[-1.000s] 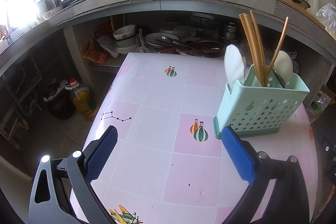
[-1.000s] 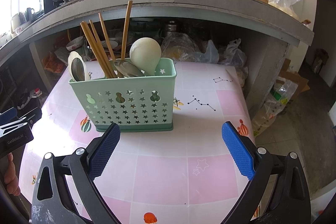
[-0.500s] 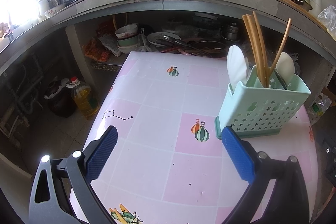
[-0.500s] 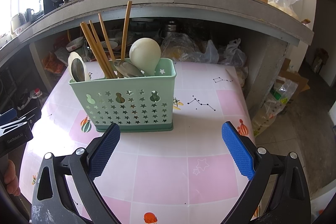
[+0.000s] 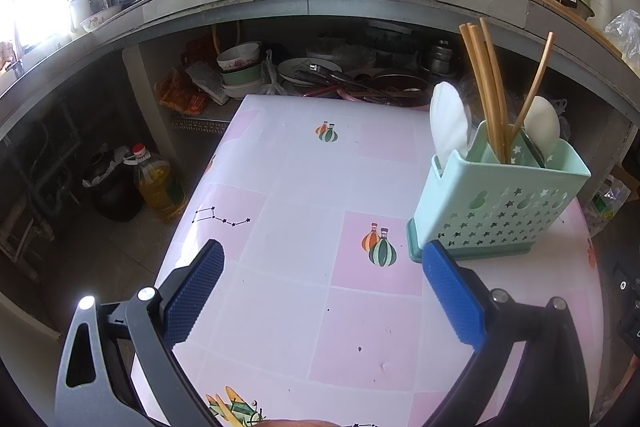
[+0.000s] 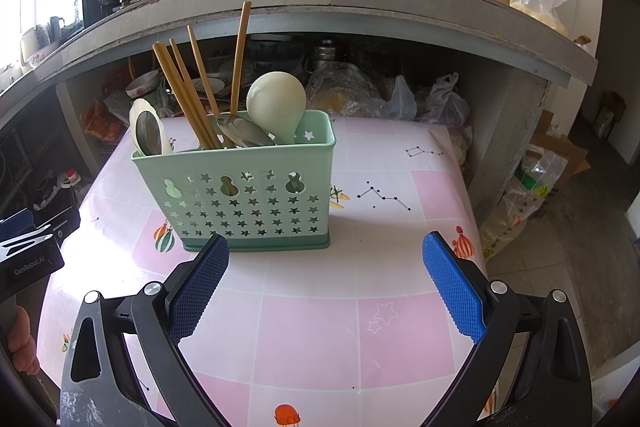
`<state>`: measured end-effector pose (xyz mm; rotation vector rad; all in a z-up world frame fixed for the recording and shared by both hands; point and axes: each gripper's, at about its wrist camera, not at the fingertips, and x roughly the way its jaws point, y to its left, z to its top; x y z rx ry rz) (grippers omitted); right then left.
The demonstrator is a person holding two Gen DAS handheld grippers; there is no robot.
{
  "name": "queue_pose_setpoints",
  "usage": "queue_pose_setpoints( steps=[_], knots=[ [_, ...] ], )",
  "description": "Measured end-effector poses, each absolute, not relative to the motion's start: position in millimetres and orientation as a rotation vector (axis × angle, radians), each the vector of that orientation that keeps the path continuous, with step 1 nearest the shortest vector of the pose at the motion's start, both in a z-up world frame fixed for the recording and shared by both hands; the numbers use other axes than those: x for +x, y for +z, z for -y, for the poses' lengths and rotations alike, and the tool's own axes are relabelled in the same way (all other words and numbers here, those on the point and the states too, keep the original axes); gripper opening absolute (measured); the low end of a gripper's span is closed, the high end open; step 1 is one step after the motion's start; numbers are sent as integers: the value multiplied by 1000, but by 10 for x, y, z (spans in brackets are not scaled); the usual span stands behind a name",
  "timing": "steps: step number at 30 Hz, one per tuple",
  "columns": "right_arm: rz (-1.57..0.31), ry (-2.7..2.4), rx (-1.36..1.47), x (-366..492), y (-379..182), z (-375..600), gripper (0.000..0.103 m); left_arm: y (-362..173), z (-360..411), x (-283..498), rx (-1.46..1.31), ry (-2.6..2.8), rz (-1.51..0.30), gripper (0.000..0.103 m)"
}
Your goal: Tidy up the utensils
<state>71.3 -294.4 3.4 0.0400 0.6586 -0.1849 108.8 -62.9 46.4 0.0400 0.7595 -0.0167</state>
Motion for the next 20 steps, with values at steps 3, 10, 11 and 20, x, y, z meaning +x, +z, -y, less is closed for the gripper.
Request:
queue_pose_setpoints(
  steps=[3, 10, 11, 20],
  knots=[
    [-658, -186, 40, 711, 34, 2939, 93, 455, 625, 1100, 34, -17, -770, 97],
    [-658, -185, 42, 706, 32, 2942, 93, 455, 630, 1079, 33, -19, -764, 97],
    [-658, -185, 42, 703, 31, 2948, 93, 455, 633, 1078, 34, -22, -765, 97],
    [-659, -186, 44, 704, 30, 2948, 93, 444, 606, 1107, 17, -19, -786, 97]
  ],
)
